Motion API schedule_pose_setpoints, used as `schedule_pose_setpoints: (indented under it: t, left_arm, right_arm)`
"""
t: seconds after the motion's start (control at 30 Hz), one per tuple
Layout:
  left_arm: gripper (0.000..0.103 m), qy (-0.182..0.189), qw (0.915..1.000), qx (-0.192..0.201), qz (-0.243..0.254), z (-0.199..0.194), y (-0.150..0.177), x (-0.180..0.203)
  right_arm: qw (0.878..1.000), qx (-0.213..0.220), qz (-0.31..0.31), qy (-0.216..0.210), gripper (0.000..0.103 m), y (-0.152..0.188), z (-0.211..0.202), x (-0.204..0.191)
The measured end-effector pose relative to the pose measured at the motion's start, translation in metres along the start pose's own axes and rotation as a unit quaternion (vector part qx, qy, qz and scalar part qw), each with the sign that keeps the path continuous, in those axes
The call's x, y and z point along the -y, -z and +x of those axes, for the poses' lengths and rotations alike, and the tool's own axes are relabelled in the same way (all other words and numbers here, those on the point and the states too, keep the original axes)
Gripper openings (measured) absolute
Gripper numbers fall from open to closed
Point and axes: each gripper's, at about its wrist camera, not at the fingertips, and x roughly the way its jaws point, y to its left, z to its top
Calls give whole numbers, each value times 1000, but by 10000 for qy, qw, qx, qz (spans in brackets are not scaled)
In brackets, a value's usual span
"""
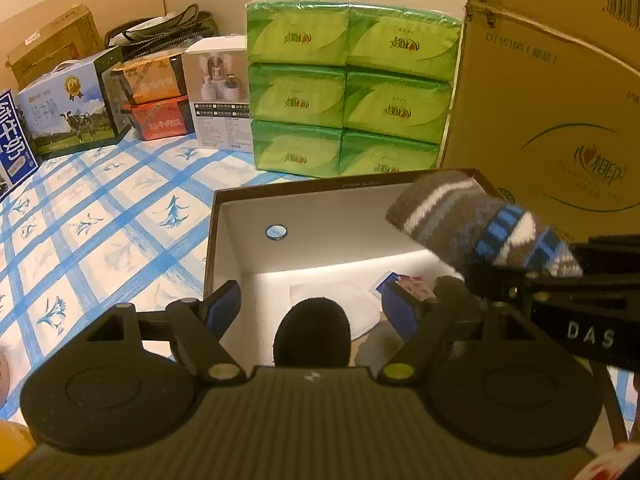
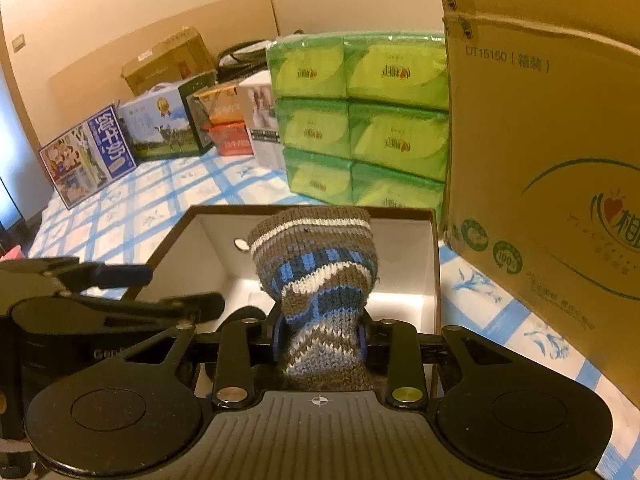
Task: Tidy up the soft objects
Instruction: 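Open both tools to drop the sponge and sock into the box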
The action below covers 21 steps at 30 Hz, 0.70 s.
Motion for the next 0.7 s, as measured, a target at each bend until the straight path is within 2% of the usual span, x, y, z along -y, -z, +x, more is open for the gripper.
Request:
schedule_pose_setpoints:
  t: [0.03,0.07,0.13,0.17,0.23,0.7]
  left_arm:
    - [75,-5,10000,-11,-3,0,0,0]
    - [75,-17,10000,-24,0,0,1,-1]
    - [75,-41,10000,-49,16,1,1,-1]
    - [75,-44,10000,-55,16,1,1,-1]
    - [75,-64,10000,-47,7,1,1,-2]
    - [75,2,9999,-124,68,-7,13,-2]
  right_arm:
    - [10000,58,24,-23,41,0,0,1]
    - [9998,142,81,-58,54,-1,-1,1]
    - [9991,390,179,-7,67,-2,-4,2]
    - [9986,502,172,13,69,-2,-5,2]
    - [9981,602,151,0,70,-4,-8,3]
    - [9990,416,148,-71,70,18,-31,9]
